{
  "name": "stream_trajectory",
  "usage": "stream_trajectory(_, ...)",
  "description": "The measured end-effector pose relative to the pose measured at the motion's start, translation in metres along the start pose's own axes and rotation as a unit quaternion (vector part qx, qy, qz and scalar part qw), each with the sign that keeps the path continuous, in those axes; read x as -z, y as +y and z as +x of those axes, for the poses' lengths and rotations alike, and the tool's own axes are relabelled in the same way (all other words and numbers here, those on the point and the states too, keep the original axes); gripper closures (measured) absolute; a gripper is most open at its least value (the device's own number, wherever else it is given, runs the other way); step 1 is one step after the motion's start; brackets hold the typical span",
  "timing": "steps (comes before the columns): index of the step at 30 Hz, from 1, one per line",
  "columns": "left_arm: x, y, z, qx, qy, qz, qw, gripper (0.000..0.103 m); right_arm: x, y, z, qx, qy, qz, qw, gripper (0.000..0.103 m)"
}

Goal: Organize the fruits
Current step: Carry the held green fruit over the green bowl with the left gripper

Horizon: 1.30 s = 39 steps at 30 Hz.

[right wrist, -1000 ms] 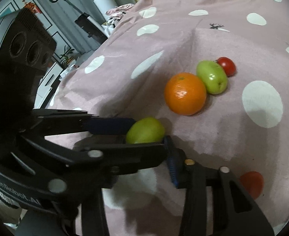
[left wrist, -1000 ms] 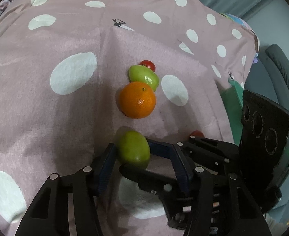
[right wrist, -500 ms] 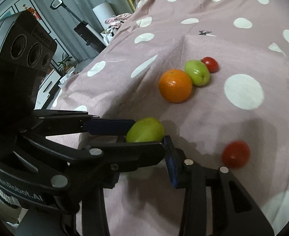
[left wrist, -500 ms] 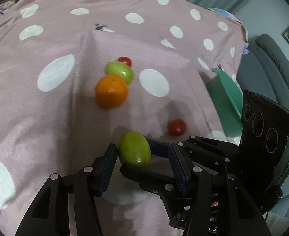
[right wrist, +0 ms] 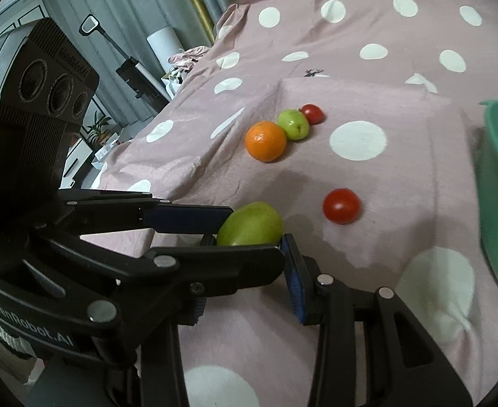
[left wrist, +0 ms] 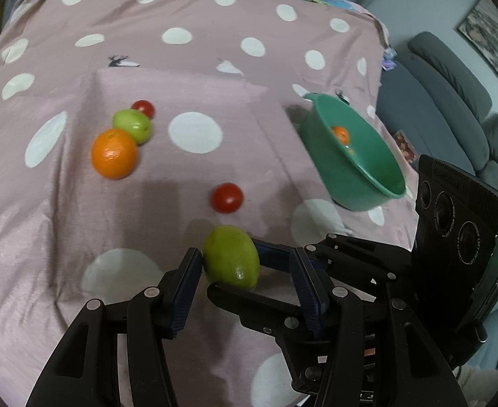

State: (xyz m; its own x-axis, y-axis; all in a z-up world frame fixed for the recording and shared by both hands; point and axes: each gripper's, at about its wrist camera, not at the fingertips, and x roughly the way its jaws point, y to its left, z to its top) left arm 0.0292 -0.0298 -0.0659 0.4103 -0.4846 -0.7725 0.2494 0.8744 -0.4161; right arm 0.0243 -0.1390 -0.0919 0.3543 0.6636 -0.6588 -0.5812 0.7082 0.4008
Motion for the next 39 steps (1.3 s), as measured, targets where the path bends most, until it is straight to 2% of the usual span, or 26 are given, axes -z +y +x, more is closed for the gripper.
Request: stream_trajectory(39,-0.021,-0.087,0.001,-0.024,-0.018,0.11,0.9935,0.049,0.016,-0.029,-0.073,0.019,-0.096,0.026,0.995,0.063)
